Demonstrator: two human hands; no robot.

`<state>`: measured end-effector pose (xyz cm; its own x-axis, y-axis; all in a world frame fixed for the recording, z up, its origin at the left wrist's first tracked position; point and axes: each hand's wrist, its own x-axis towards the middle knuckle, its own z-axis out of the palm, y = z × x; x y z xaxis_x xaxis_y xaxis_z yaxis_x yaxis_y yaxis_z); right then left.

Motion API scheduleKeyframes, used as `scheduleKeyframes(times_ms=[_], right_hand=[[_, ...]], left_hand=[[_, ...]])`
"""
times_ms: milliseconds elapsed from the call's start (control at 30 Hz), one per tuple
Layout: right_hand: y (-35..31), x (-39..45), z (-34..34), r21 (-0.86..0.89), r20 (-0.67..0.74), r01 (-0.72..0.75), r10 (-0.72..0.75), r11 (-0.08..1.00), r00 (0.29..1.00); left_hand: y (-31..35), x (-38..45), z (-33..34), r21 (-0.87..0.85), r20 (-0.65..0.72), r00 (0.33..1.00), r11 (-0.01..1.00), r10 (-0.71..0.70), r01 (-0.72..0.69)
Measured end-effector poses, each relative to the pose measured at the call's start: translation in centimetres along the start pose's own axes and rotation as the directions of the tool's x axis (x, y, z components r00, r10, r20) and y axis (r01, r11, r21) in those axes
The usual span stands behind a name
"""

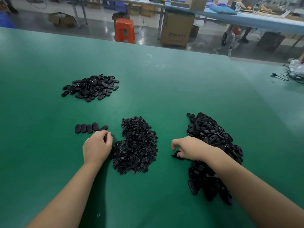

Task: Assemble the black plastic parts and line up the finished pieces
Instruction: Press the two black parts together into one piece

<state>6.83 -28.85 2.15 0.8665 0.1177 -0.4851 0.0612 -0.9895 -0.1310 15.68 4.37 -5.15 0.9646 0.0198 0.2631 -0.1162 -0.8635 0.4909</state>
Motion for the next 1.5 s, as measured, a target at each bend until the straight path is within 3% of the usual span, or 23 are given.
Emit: scheduleKeyframes(times_ms=[267,467,600,700,767,833,900,1000,1233,1367,1500], right_hand=[[-0.4,0.4,0.0,-0.016,-0.013,0.013,-0.013,1.0,1.0],[-0.1,0.5,-0.2,0.073,0.004,0.001,-0.001,0.997,1.0],[0.6,0.1,-0.6,0.227,-0.057,-0.009,0.022,0.974,0.998],[0.8,-0.2,-1.3,0.439,-0.138,-0.007,0.074,0.899,0.988],[0.4,-0.4,-1.7,0.576,-0.212,0.043,0.099,0.816,0.972],[-0.7,-0.7,-2.0,0.668,-0.289,0.122,0.105,0.734,0.951],[-2.2,-0.9,-2.2,0.703,-0.35,0.195,0.094,0.684,0.932],[-4.8,-1.1,-2.3,0.705,-0.422,0.279,0.068,0.652,0.904],[-7.4,-1.8,-2.5,0.695,-0.56,0.39,0.114,0.605,0.821],[-7.6,-2.0,-2.6,0.674,-0.61,0.434,0.118,0.598,0.784],[-7.9,-2.0,-2.3,0.692,-0.635,0.474,0.145,0.545,0.759]], left_hand=[[0.1,0.0,0.0,-0.004,0.004,1.0,1.0,-0.006,0.006],[0.0,0.1,-0.1,-0.014,0.016,1.0,1.0,-0.008,0.008],[0.0,0.1,-0.2,-0.051,0.019,1.0,0.998,-0.023,0.024],[0.3,-0.1,-0.7,-0.151,-0.02,0.997,0.986,-0.07,0.066],[1.1,-0.6,-1.2,-0.141,-0.067,0.998,0.99,-0.015,0.005],[2.9,-1.3,-1.7,-0.179,-0.024,0.995,0.978,0.1,-0.103],[5.6,-1.8,-2.1,-0.327,0.143,0.97,0.934,0.197,-0.142],[9.8,-2.5,-2.9,-0.552,0.343,0.897,0.833,0.279,-0.048],[13.3,-2.6,-4.5,-0.777,0.402,0.87,0.61,0.287,0.158],[13.1,-2.4,-4.7,-0.8,0.506,0.834,0.481,0.221,0.358],[13.1,-2.0,-5.1,-0.788,0.557,0.809,0.43,0.191,0.441]])
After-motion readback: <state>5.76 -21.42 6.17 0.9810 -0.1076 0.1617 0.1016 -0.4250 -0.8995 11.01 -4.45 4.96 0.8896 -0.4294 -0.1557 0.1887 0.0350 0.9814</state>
